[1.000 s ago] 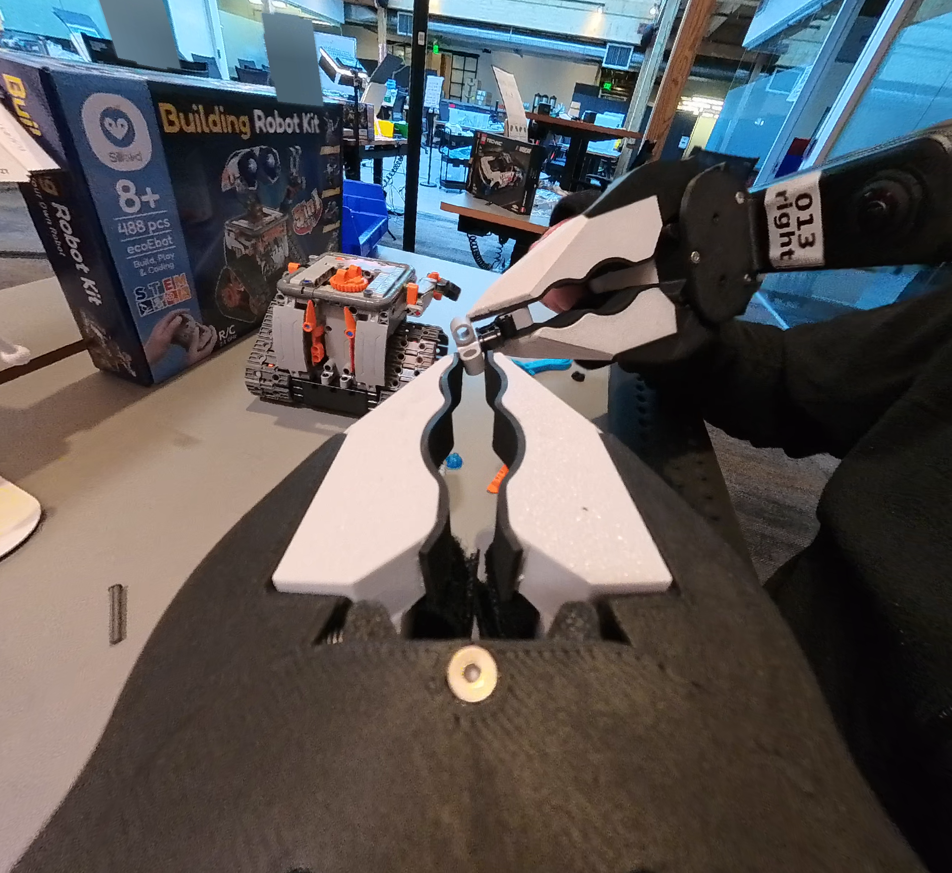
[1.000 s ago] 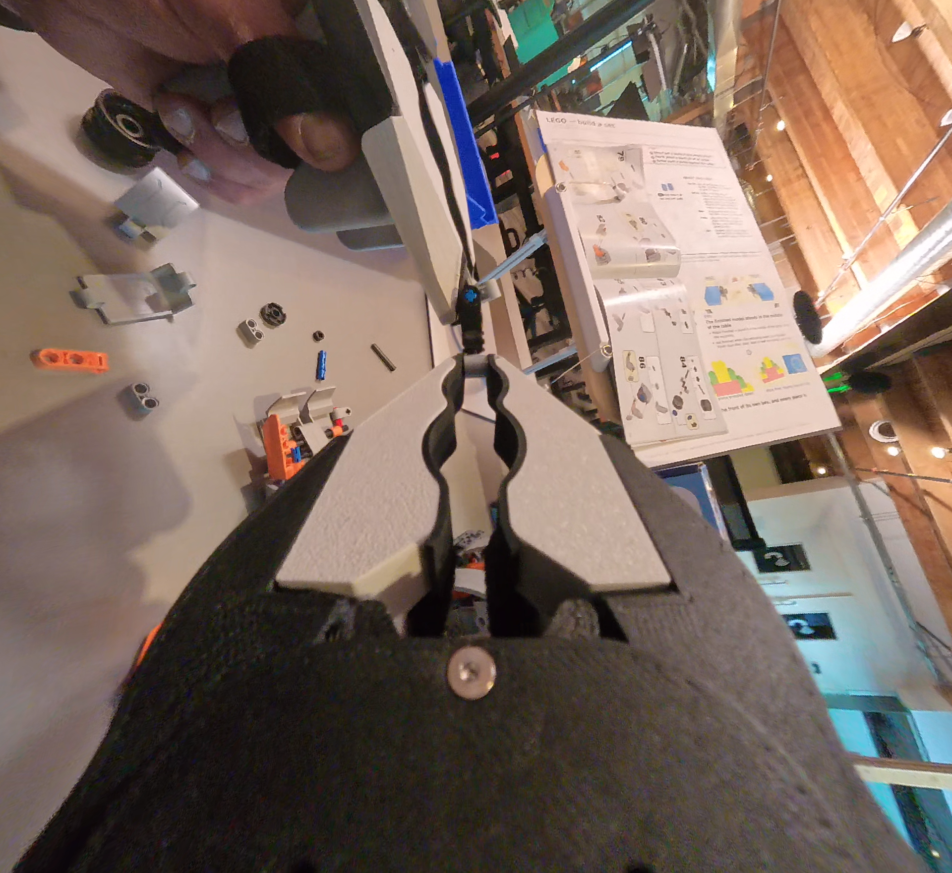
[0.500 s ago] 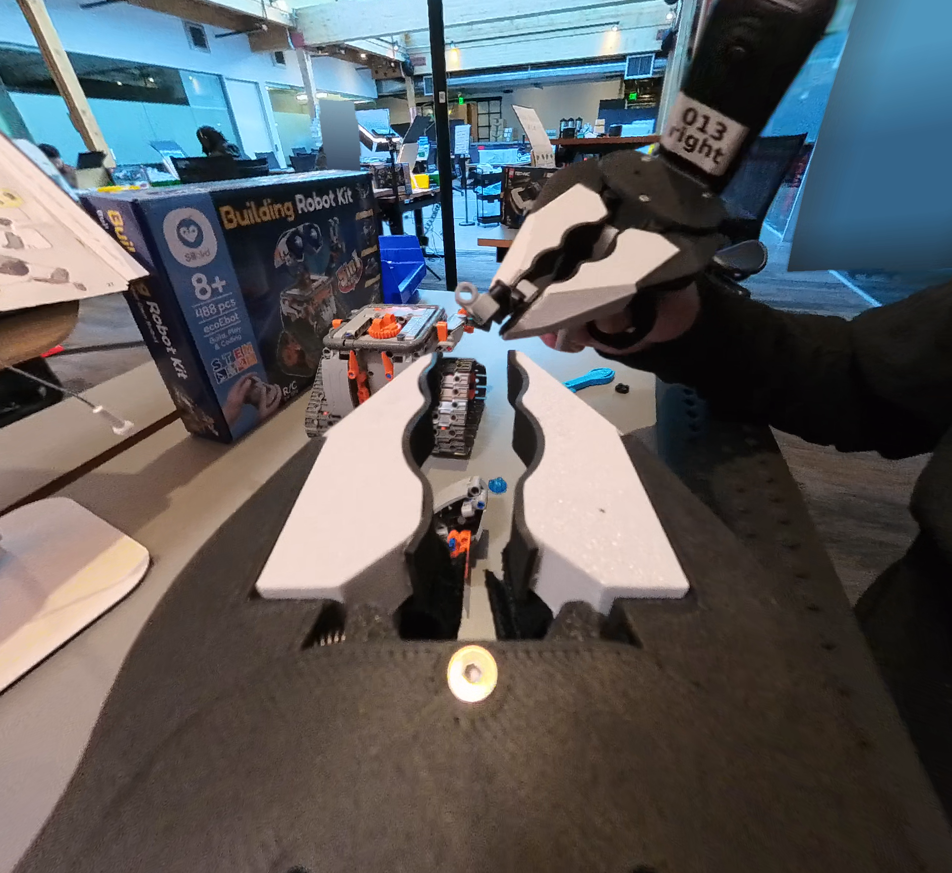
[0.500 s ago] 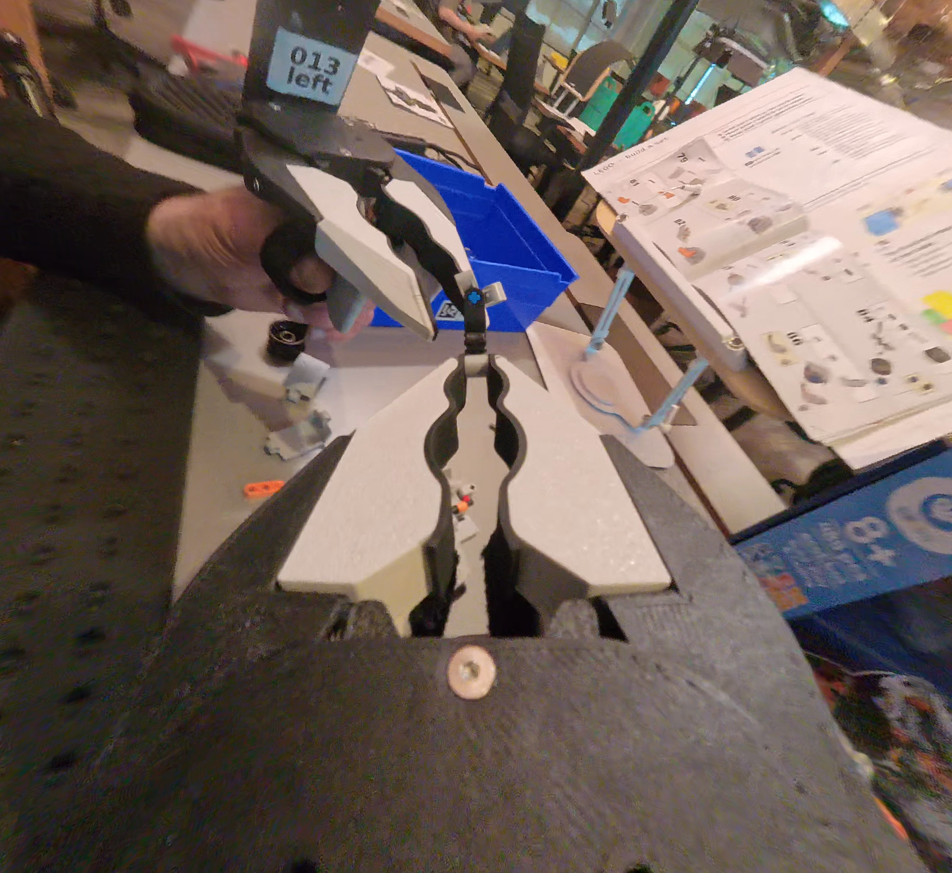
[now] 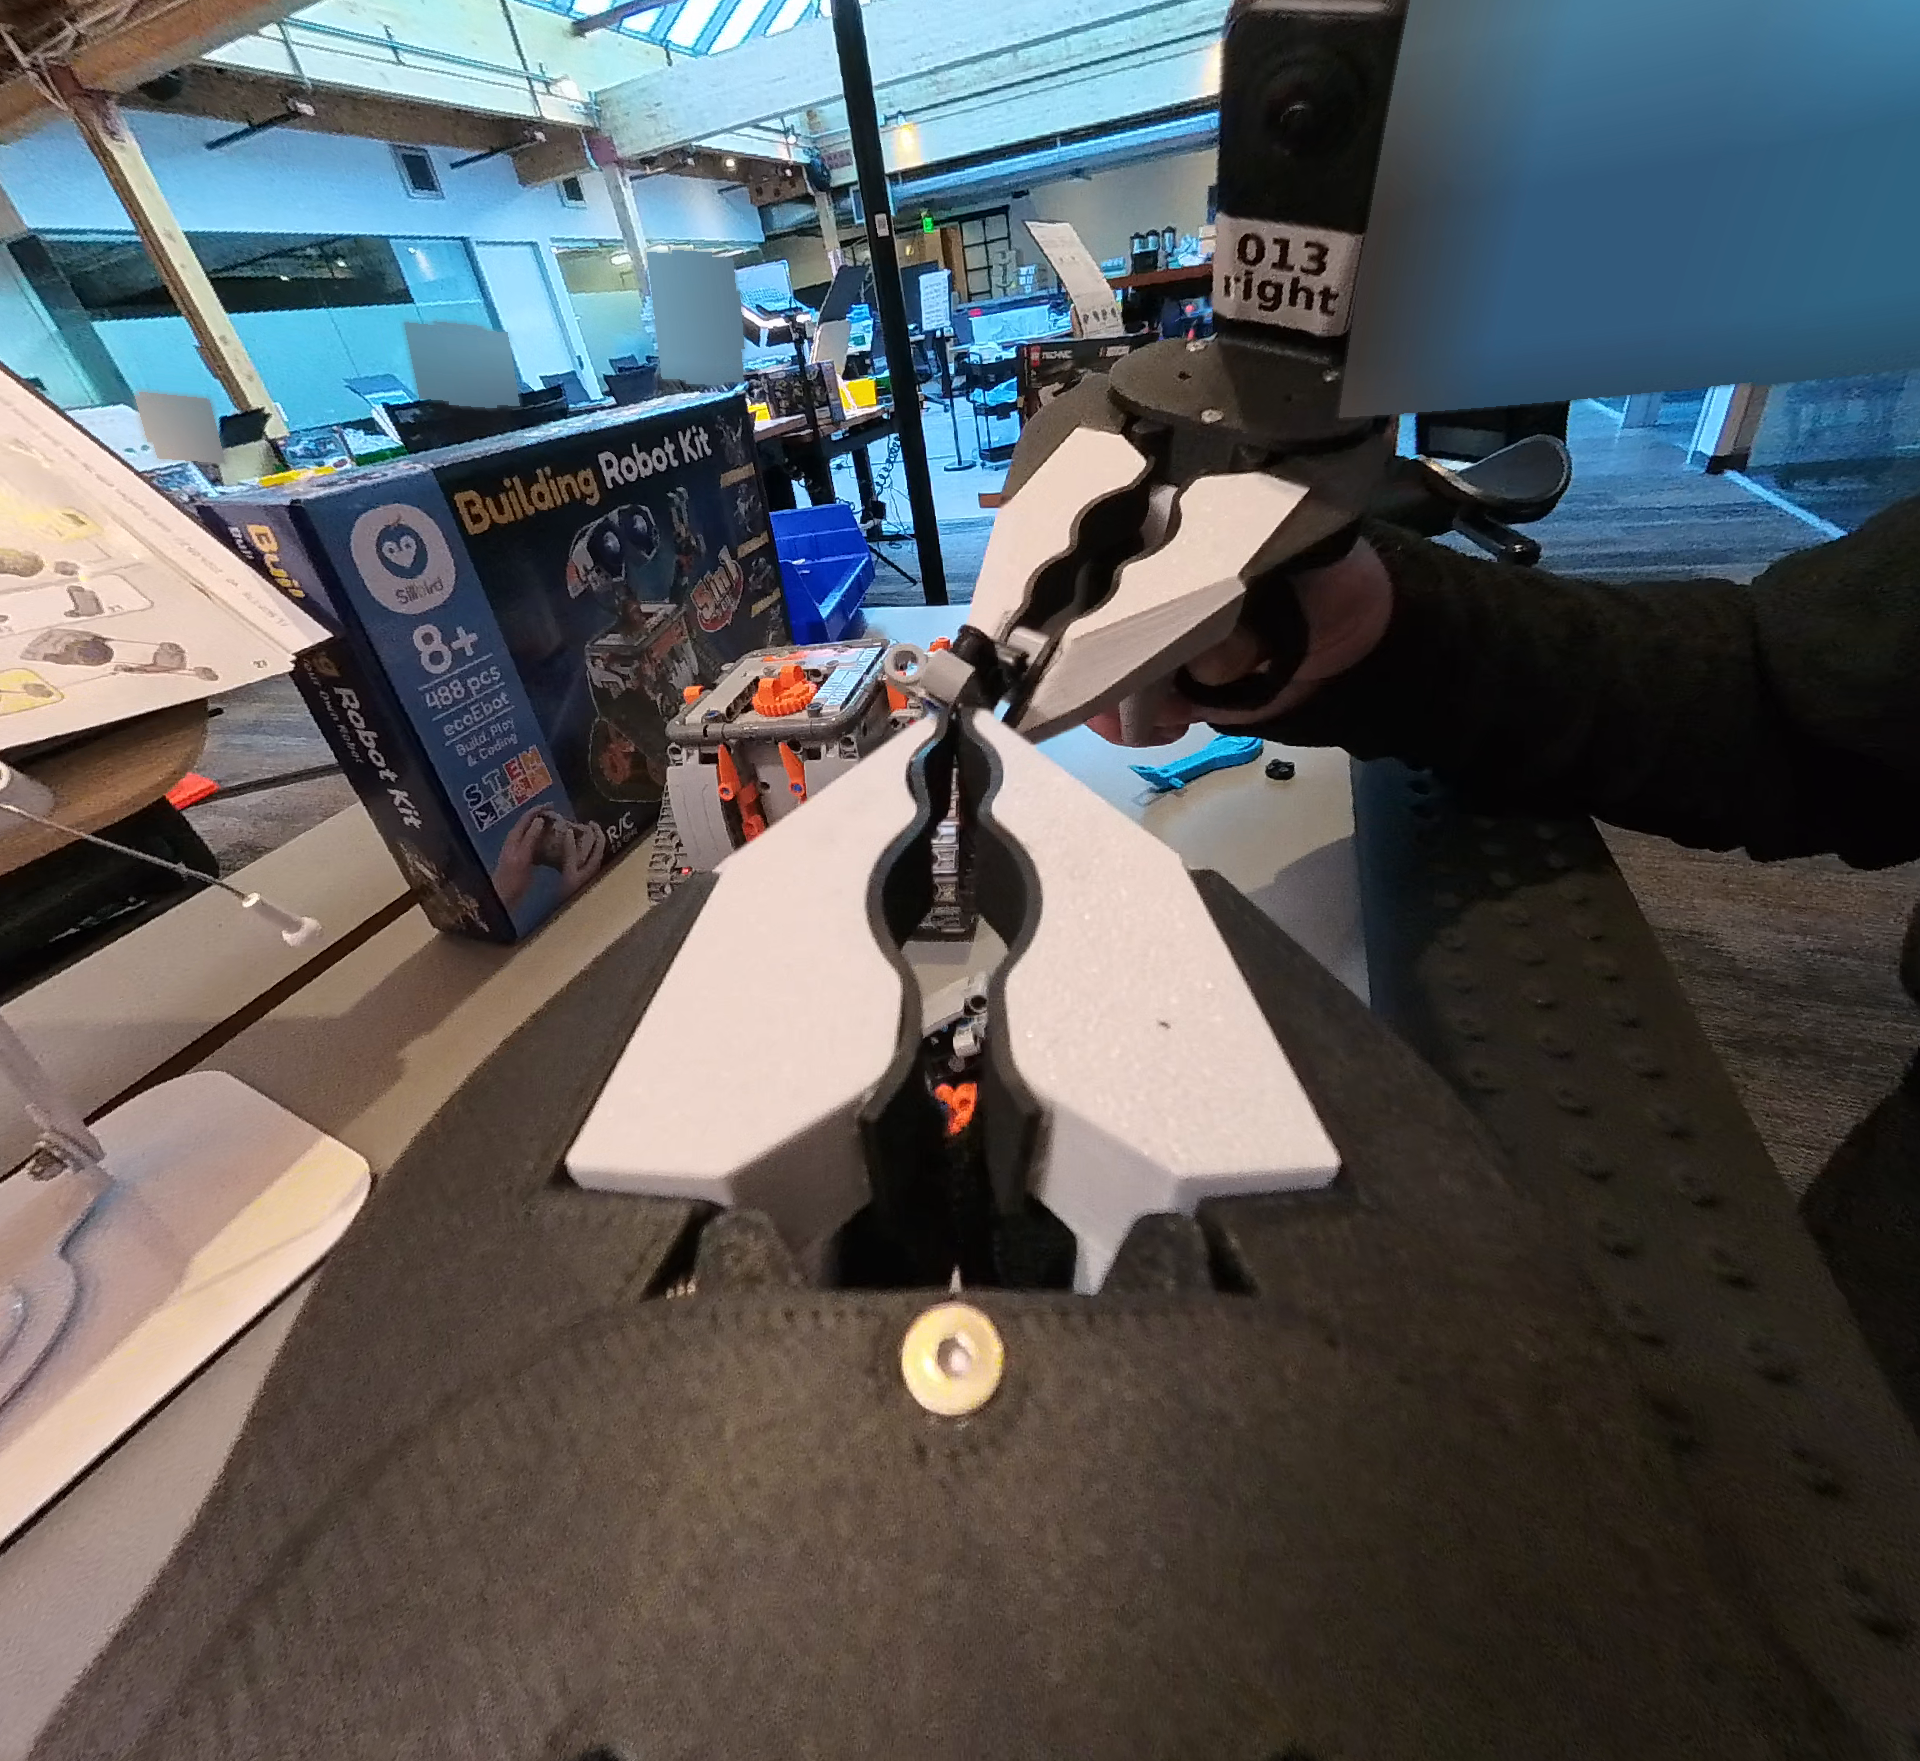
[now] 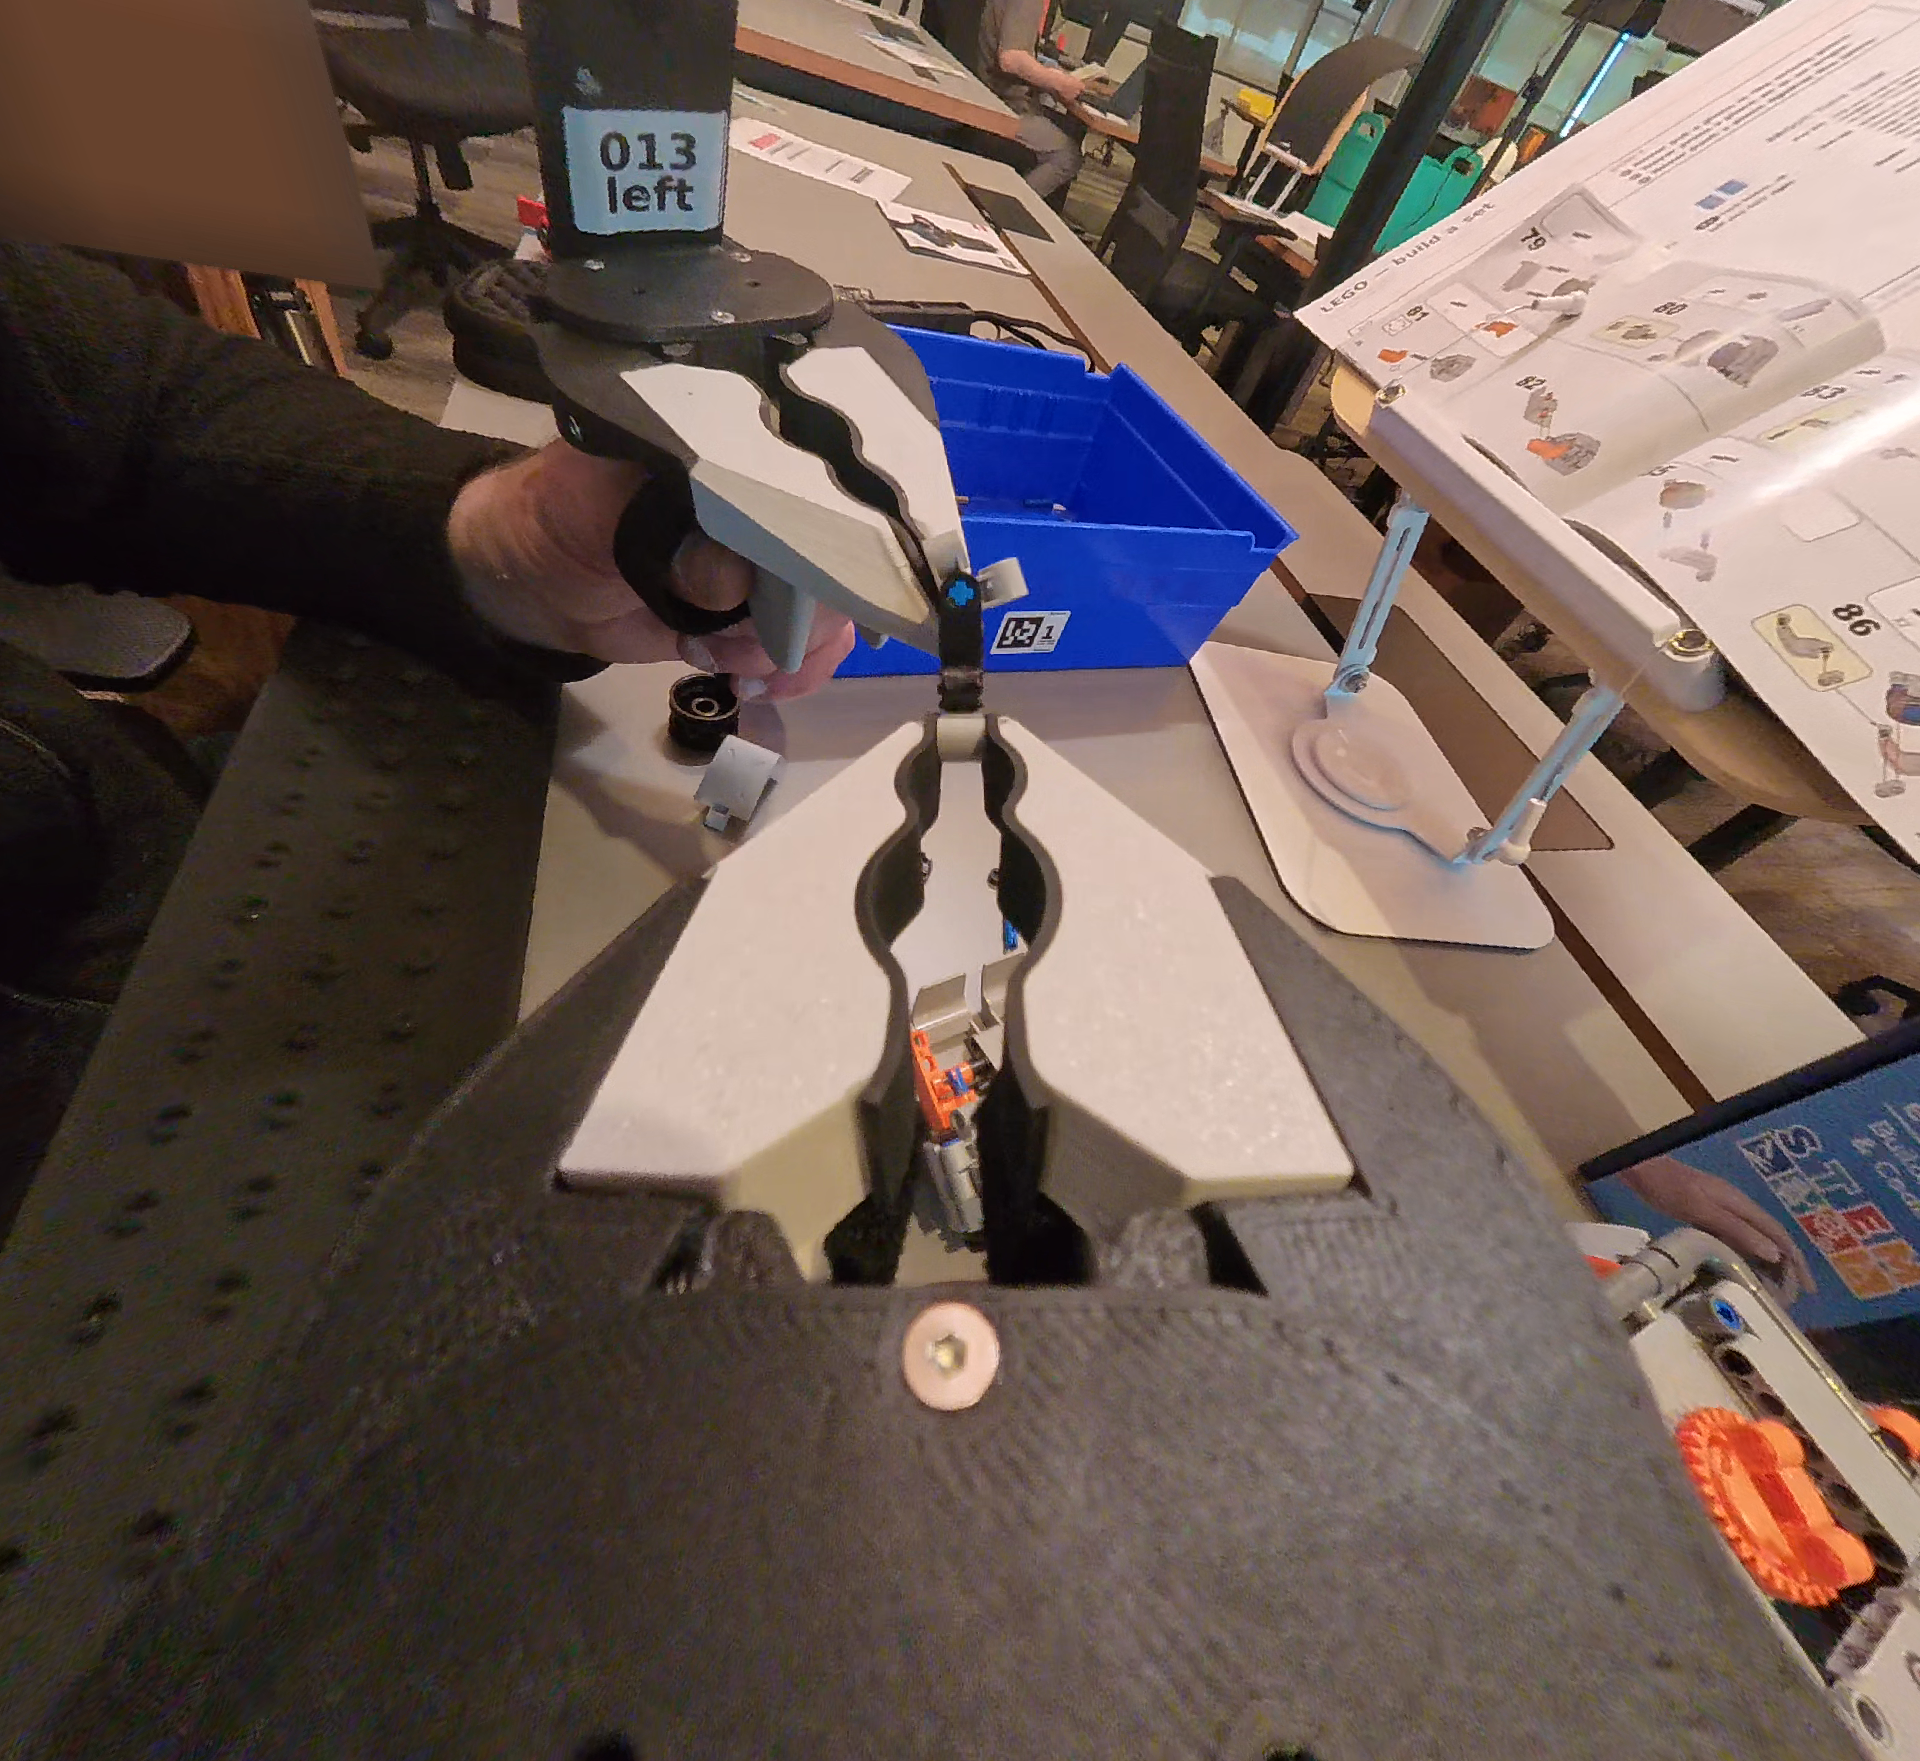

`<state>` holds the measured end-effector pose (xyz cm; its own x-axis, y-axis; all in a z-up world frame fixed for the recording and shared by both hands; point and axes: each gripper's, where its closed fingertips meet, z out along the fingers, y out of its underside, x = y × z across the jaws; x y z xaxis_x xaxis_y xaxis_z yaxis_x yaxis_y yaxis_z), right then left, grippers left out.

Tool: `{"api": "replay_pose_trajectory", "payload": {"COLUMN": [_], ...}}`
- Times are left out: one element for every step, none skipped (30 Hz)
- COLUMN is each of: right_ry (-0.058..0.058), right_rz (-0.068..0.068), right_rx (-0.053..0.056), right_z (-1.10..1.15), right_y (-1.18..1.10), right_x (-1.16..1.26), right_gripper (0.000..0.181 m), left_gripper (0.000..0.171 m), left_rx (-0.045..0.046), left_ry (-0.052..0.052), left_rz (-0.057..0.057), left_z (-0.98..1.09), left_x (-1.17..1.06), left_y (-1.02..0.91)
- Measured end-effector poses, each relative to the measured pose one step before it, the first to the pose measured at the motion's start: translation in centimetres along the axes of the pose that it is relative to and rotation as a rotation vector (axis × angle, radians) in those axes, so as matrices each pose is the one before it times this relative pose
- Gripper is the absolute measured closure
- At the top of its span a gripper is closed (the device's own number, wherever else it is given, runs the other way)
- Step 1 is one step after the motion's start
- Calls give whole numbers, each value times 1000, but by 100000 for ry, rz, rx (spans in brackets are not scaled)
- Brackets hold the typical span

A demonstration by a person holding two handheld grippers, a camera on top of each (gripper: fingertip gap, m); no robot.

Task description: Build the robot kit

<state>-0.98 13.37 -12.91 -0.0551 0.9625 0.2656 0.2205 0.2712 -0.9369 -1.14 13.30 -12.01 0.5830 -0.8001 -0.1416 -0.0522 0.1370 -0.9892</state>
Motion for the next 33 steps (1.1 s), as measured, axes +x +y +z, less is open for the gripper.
{"api": "replay_pose_trajectory", "payload": {"right_ry": [686, 513, 76, -320, -423, -482, -934, -1453, -2277, -3334, -3641, -3261, -2332, -1783, -1779, -635, 838, 515, 368, 250, -338, -800, -268, -344, -470, 34, 362, 394, 333, 88, -138, 213, 525], "right_rz": [-474, -296, 603, 1249, 1166, 1031, 1473, 1687, 1836, 2403, 3232, 3323, 2356, 1674, 1346, 624, -908, -1531, -1175, -569, -197, 200, -83, -860, -1423, -1574, -1647, -2109, -2234, -1684, -550, 28, -192], "right_rx": [-323, -332, -38, 63, 292, 672, 686, 603, 434, 304, -122, -406, -95, -221, -303, -377, -558, -1115, -837, -532, -372, -139, 303, -80, -203, -291, -997, -1387, -1142, -659, -54, 745, 727], "right_z": [24, -4, -44, -47, -75, -116, -102, -80, -43, 12, 74, 88, 70, 28, 18, -1, 16, 56, 75, 48, 22, -25, -51, -32, -19, -46, -56, -48, -57, -79, -90, -116, -164], "right_y": [60, 39, -19, -14, -13, -49, -66, -53, -15, 43, 165, 246, 223, 225, 168, 108, 84, 97, 33, 4, 47, 57, 1, 47, 33, 4, 75, 141, 149, 94, 15, -102, -132], "right_x": [73, 84, 70, 68, 71, 47, 7, -63, -183, -296, -288, -195, -75, -39, -89, 3, 80, -75, -99, -66, -65, -61, 11, -58, -121, -81, -48, -56, -68, -73, -52, 15, 52], "right_gripper": [176, 177, 177, 176, 177, 177, 176, 176, 176, 176, 176, 176, 176, 177, 176, 176, 177, 176, 176, 176, 176, 176, 176, 176, 177, 177, 177, 177, 176, 176, 177, 176, 176], "left_gripper": [171, 171, 171, 171, 171, 160, 152, 149, 148, 147, 149, 147, 146, 147, 147, 151, 153, 158, 158, 158, 158, 159, 158, 158, 158, 158, 158, 158, 158, 158, 158, 158, 158], "left_rx": [418, 569, 596, -28, 172, 979, 358, -361, -384, -288, -614, -1010, -75, 388, -889, -1481, -655, 684, 993, 549, 406, 265, 18, 179, 380, 508, 50, -331, -276, 96, 339, 467, 263], "left_ry": [-55, -79, 381, 213, -661, -798, 51, 407, 346, 683, 993, -263, -518, 1250, -13, -1150, -395, 408, 1234, 975, 1356, 1291, 613, 1480, 2174, 1953, 1843, 2246, 2241, 2075, 1625, 645, 157], "left_rz": [-506, -1379, -1524, -1324, -684, -73, 138, 435, 1257, 2061, 2770, 3013, 3020, 2573, 1139, -108, -1251, -1759, -1834, -1795, -1730, -1426, -1172, -1535, -2734, -3101, -2805, -2480, -2400, -2398, -2010, -985, -270], "left_z": [-24, -59, -57, -28, -52, -71, -21, 53, 55, 74, 101, 94, 25, -1, 51, 27, -4, -81, -81, -27, -8, 16, 35, 21, -1, 19, 53, 53, 67, 69, 60, 31, 16], "left_x": [-36, -118, -78, -114, -213, -188, -7, 88, 136, 246, 324, 156, 136, 373, 96, -170, -145, -86, 16, -5, 62, 67, 8, 113, 131, 95, 91, 162, 162, 148, 99, 26, 17], "left_y": [-62, -46, -30, 38, -21, -178, -113, -10, 2, -16, 35, 92, -61, -128, 64, 205, 117, -66, -81, -6, -14, -3, 53, 12, -24, -9, 85, 118, 122, 82, 43, -12, -18]}}
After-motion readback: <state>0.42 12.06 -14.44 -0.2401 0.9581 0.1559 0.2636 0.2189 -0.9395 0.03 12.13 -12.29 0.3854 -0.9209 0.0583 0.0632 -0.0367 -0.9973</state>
